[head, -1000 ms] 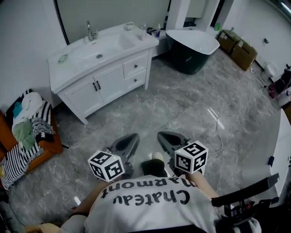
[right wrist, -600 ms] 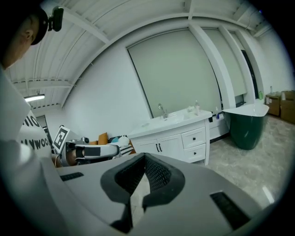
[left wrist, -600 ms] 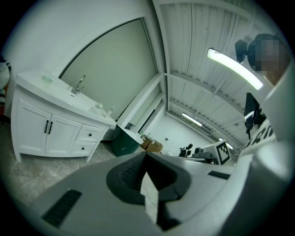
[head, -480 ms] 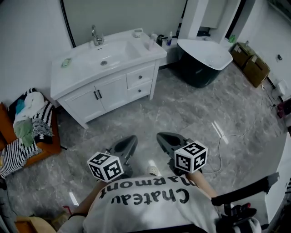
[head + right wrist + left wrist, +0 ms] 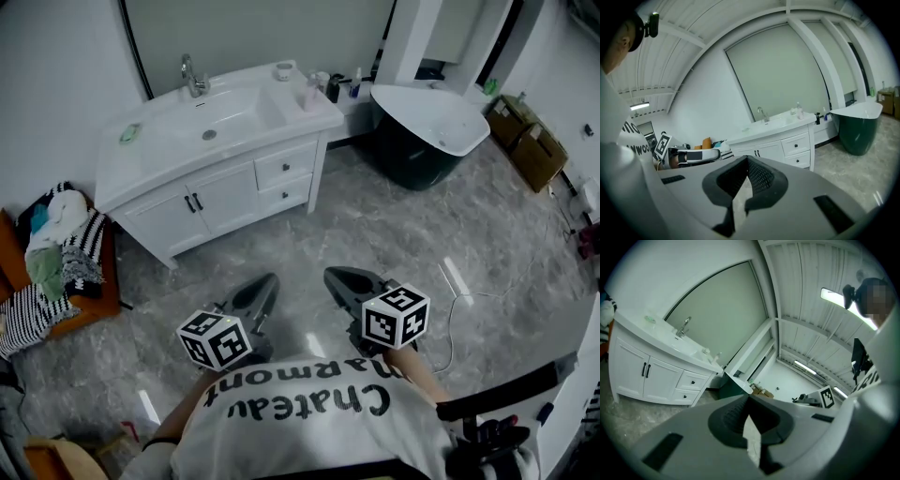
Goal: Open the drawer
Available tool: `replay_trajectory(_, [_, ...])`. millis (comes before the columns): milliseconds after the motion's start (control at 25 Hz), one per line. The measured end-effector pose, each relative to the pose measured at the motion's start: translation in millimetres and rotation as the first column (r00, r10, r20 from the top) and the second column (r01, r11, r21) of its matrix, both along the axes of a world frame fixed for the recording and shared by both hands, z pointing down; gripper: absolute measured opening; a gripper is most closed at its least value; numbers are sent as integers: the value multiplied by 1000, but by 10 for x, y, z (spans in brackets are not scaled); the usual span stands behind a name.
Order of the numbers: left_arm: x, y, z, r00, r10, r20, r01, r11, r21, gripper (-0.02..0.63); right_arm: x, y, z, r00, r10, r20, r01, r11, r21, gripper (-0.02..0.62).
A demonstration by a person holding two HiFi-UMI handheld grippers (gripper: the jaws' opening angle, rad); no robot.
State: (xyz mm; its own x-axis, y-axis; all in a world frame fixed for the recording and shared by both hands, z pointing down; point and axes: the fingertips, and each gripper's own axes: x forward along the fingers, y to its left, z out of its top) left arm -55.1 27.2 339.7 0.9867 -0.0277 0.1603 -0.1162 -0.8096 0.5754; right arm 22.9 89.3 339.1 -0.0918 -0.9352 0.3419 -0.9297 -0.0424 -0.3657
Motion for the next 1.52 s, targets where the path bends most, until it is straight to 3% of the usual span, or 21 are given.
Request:
replay_trajectory(560, [511,-48,76,999,-39,17,39,999,0,8,501,-195,98,997,-72,4,72,997,-3,11])
replay_trajectory(800, [578,-148,134,997,-76,5,76,997,-17,8,566,-220,177,996,-92,16,92,996,-14,11])
replay_trajectory(1080, [600,-246,297,994,-96,53,97,995,-23,8,625,-312,308,996,-82,30,83,996,-42,11])
replay_trajectory(1320, [696,-536,460,990,-121,76,123,992,-22,8,715,-538,424,997,-68,36,71,996,-61,11])
replay_trajectory(1520, [1012,-912,393,993,-99,66,103,993,-63,8,878,-895,316,996,-69,49,71,997,-43,11])
